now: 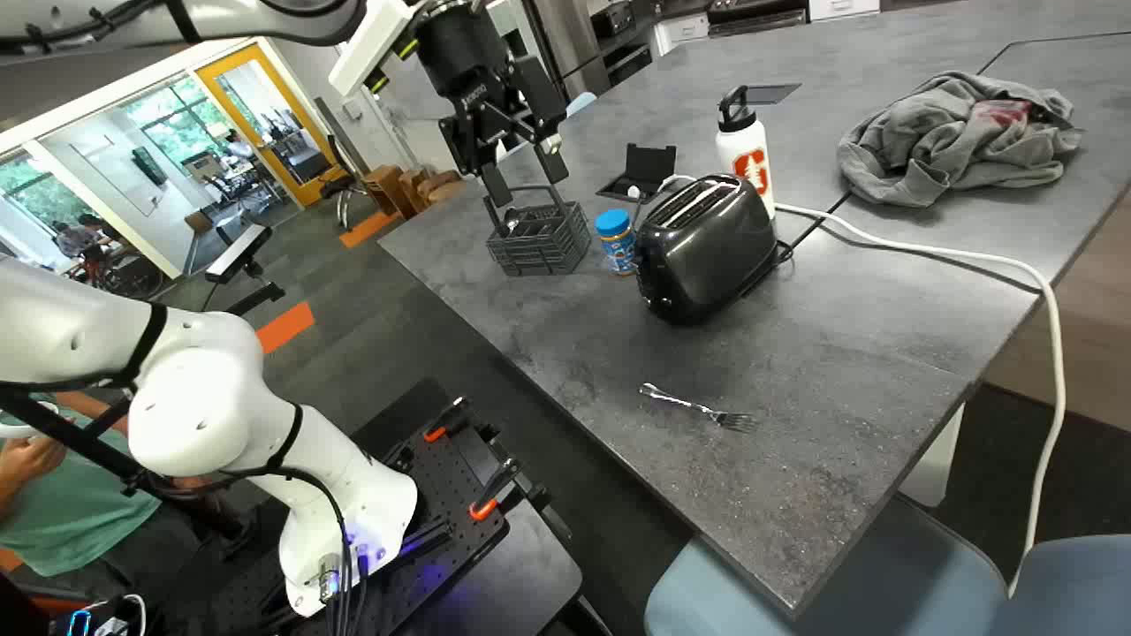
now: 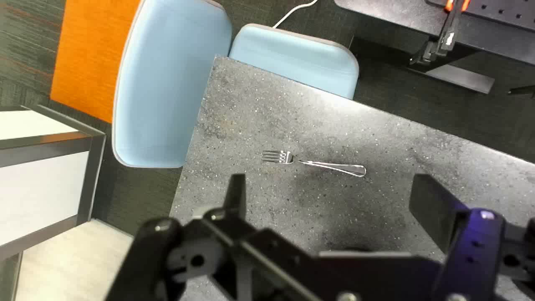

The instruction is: Pick up the spoon from the basket and put it on the table

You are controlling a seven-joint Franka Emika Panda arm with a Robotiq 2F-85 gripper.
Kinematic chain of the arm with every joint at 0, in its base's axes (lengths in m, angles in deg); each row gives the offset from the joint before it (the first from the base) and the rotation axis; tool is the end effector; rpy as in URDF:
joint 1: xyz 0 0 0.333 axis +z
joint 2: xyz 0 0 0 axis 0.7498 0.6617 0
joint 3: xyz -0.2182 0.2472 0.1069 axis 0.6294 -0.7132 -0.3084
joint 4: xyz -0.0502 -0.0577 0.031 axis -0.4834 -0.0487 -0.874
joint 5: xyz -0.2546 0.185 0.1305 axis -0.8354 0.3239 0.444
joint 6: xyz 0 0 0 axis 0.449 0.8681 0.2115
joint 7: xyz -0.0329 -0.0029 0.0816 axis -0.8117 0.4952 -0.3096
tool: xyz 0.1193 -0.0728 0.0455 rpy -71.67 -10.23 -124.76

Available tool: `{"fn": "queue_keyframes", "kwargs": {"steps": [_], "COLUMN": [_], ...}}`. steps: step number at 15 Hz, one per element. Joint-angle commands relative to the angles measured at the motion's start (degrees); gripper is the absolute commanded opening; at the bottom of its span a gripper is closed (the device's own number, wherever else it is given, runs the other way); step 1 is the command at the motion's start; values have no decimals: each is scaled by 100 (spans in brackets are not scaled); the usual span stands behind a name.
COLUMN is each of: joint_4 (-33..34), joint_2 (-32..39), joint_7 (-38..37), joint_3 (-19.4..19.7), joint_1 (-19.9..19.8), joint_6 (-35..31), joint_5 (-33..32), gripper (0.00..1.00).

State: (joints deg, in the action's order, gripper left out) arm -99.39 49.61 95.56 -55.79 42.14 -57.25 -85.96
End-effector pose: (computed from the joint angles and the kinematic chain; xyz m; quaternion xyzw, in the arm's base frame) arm 0.3407 -0.1666 0.5416 0.9763 0.1531 -0.0676 0.1372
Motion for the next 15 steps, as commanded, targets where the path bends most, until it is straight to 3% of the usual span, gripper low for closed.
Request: {"fn": "queue_keyframes", "kwargs": {"steps": [1, 9, 15], "joint_4": [14, 35, -250], "joint_2": [2, 37, -142], "joint_7": [-5, -69, -851], "joint_3": [23, 1, -655], "joint_1": [30, 35, 537], "joint_6": [19, 44, 218], "joint_5": [-6, 14, 650], "gripper": [100, 100, 100]}}
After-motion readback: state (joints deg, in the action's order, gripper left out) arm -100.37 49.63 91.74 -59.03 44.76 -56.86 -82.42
